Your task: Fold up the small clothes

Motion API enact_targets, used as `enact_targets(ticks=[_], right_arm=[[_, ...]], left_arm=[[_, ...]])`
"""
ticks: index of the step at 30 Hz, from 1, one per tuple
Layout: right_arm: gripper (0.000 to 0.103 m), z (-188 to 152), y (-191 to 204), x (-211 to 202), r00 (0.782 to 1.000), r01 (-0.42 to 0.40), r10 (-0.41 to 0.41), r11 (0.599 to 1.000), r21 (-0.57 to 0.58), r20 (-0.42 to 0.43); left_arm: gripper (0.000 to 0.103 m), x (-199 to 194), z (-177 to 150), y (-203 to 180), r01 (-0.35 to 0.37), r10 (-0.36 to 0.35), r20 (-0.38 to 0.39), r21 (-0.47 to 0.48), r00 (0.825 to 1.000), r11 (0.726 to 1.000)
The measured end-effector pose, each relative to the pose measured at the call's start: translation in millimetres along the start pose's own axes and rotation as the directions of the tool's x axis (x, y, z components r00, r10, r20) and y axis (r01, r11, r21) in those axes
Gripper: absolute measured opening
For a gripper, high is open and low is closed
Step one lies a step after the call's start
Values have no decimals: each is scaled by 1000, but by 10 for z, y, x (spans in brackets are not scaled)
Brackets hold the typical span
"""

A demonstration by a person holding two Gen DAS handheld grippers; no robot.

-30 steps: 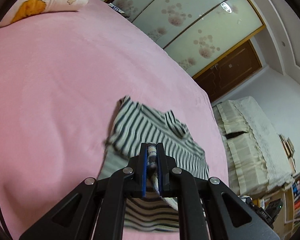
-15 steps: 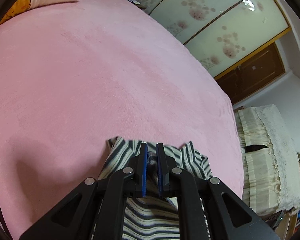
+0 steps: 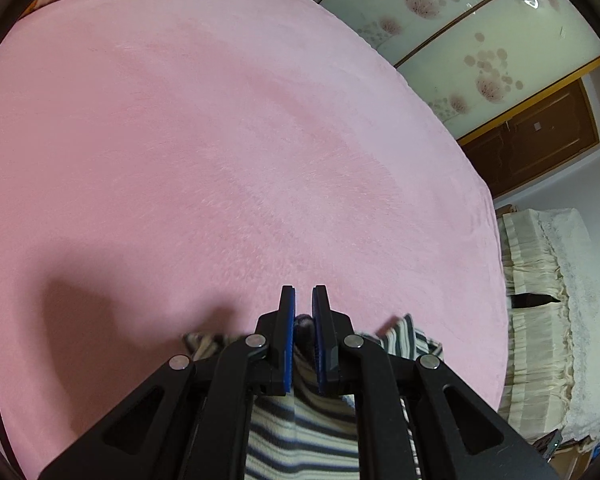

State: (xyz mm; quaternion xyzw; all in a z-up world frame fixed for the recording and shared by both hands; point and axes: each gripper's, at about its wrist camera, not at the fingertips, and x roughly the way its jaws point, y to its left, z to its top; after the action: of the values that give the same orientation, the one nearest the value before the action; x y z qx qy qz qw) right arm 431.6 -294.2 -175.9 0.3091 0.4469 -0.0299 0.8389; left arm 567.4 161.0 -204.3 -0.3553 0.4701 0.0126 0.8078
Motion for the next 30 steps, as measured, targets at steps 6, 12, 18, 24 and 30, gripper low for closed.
enact_targets(ticks=[6, 12, 18, 24, 30], right_arm=[[7, 77, -43, 277, 999, 24, -23, 1000, 18, -23], [8, 141, -43, 553, 998, 42, -41, 999, 21, -42], [26, 215, -9, 625, 996, 51, -49, 999, 19, -80], [40, 254, -27, 322, 996, 46, -48, 998, -31, -74], [40, 174, -111, 181, 994, 38, -49, 992, -116, -95]], left_arm=[[6, 273, 128, -1, -53, 54, 24, -27, 998, 998], [6, 414, 219, 182, -109, 112, 41, -70, 993, 992], [7, 512, 157, 198, -76, 76, -18, -15, 997, 997], [14, 570, 127, 165, 4, 9, -123, 102, 992, 995], [26, 708, 5, 136, 70, -23, -244, 184, 970, 981]])
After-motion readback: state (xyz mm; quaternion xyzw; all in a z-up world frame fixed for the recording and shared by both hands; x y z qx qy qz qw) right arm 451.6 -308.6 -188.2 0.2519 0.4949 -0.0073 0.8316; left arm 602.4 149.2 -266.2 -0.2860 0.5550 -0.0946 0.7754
